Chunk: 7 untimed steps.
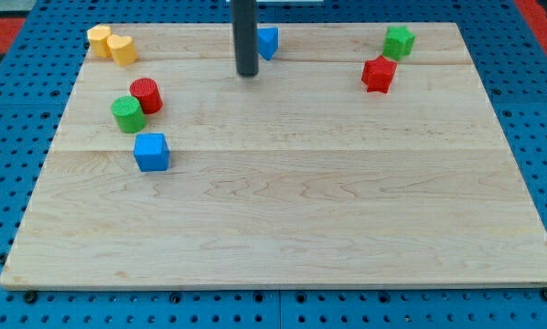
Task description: Place the cube beside the triangle
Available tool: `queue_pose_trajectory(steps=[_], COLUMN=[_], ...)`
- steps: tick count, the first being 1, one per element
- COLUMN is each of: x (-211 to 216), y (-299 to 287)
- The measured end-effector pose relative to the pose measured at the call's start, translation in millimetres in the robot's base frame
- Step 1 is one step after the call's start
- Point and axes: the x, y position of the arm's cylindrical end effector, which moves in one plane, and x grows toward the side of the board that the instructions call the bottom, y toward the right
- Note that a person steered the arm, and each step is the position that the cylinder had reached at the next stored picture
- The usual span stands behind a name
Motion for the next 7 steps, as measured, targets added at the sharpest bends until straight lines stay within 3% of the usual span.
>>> queue_pose_trajectory(steps=[1,2,4,6,7], x=[117.0,132.7,72.6,17.7,-29.2], y=[-55.9,-116.8,-135.8,-57.9,-56.9])
